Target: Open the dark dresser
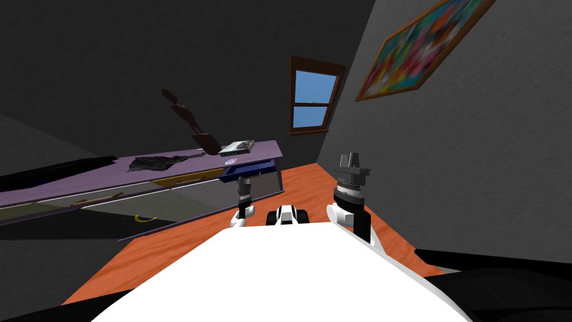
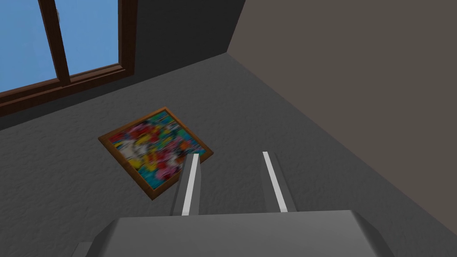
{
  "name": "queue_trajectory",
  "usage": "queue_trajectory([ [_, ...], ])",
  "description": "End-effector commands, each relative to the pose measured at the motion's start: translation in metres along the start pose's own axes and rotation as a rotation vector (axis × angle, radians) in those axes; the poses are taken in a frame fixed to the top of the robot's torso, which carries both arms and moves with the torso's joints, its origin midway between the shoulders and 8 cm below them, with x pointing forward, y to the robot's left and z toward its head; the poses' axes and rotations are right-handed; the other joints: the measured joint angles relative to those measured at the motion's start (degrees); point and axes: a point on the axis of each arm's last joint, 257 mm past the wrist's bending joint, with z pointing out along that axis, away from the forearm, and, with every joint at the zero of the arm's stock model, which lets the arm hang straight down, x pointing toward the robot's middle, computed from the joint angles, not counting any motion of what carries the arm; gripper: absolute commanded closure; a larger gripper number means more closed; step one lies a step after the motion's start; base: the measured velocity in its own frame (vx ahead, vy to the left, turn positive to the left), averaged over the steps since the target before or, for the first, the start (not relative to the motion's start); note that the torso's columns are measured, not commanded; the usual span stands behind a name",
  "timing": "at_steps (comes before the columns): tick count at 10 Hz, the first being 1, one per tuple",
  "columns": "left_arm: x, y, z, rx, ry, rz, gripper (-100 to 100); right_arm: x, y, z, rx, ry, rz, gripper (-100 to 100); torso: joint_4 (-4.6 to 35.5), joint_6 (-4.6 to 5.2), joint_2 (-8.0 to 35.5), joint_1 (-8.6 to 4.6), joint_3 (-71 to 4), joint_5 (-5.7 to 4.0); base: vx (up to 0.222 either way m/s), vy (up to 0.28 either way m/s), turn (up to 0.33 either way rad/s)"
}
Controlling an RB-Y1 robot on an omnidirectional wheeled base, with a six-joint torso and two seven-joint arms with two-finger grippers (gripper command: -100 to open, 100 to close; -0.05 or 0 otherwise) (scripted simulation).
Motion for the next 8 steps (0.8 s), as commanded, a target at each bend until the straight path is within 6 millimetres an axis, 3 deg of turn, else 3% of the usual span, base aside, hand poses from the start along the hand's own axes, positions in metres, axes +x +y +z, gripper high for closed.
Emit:
queue_trajectory([
  [1, -0.001, 0.000, 0.021, 0.000, 0.003, -0.004, -100, 0.000, 0.000, 0.000, 0.000, 0.000, 0.000, 0, -0.13, 0.01, -0.11, 0.13, -0.04, 0.14, -0.046, -0.015, 0.012],
  [7, 0.001, -0.005, 0.074, -0.002, 0.011, -0.016, -100, 0.000, 0.000, 0.000, 0.000, 0.000, 0.000, 0, 0.39, -0.12, 0.61, -0.20, 0.37, -0.22, -0.056, -0.023, 0.017],
  [8, 0.001, -0.005, 0.074, -0.002, 0.011, -0.016, -100, 0.000, 0.000, 0.000, 0.000, 0.000, 0.000, 0, 0.42, -0.12, 0.66, -0.20, 0.41, -0.23, -0.045, -0.010, 0.021],
])
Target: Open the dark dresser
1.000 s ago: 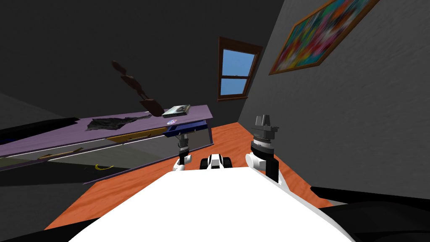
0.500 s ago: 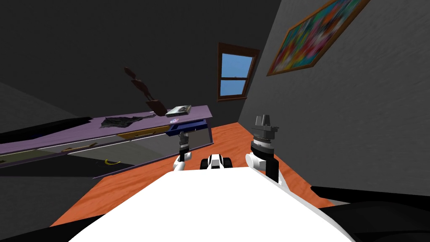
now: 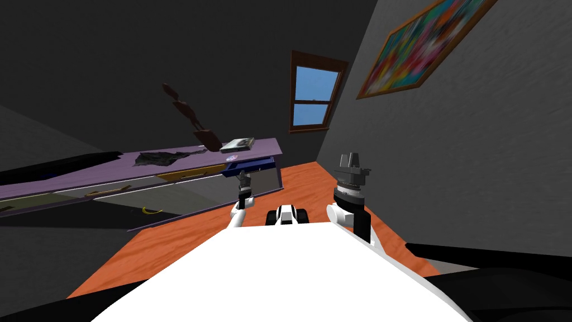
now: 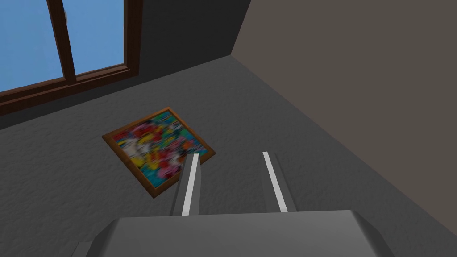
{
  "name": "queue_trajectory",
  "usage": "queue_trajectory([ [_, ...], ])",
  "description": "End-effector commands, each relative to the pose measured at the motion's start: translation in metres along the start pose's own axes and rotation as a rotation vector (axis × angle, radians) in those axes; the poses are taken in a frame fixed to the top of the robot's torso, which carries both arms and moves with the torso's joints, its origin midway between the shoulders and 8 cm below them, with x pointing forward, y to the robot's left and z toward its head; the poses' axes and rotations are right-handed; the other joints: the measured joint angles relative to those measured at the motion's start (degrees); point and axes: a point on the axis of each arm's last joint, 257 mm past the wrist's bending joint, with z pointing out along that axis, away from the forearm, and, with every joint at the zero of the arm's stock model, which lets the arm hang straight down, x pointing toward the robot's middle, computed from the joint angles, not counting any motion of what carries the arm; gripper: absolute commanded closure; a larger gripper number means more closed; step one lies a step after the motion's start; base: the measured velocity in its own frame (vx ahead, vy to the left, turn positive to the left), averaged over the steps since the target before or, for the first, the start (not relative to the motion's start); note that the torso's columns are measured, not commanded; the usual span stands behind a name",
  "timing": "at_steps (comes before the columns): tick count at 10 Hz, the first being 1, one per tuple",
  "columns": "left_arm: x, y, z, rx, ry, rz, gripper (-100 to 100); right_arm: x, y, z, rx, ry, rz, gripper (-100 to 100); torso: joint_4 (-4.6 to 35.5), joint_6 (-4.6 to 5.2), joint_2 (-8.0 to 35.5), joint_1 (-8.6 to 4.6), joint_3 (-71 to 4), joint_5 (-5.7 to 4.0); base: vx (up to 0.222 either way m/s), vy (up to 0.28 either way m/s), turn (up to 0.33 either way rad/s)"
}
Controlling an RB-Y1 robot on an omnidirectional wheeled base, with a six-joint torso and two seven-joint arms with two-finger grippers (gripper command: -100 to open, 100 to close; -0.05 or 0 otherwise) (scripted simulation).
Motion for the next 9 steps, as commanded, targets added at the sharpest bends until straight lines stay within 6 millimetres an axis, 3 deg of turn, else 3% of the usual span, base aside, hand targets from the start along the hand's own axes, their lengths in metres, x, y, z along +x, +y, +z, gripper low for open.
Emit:
queue_trajectory([
  [1, 0.001, -0.013, 0.022, 0.028, 0.004, -0.001, -100, 0.000, 0.000, 0.000, 0.000, 0.000, 0.000, 0, 0.06, 0.05, -0.01, -0.03, -0.01, -0.03, -0.037, -0.010, 0.007],
  [2, 0.001, -0.013, 0.022, 0.028, 0.004, -0.001, -100, 0.000, 0.000, 0.000, 0.000, 0.000, 0.000, 0, 0.18, 0.01, 0.02, -0.08, 0.00, -0.14, -0.024, -0.007, -0.002],
  [3, 0.002, 0.000, 0.011, -0.011, 0.001, -0.003, -100, 0.000, 0.000, 0.000, 0.000, 0.000, 0.000, 0, 0.20, -0.02, 0.10, -0.12, 0.05, -0.15, 0.000, 0.000, 0.000],
  [4, 0.002, 0.003, 0.009, -0.022, 0.000, -0.003, 0, 0.000, 0.000, 0.000, 0.000, 0.000, 0.000, 0, 0.02, 0.03, 0.01, -0.06, 0.02, -0.01, 0.000, 0.000, 0.000],
  [9, 0.001, 0.014, 0.000, -0.057, -0.005, -0.004, 0, 0.000, 0.000, 0.000, 0.000, 0.000, 0.000, 0, -0.43, 0.12, -0.54, 0.23, -0.30, 0.31, 0.000, 0.000, 0.000],
])
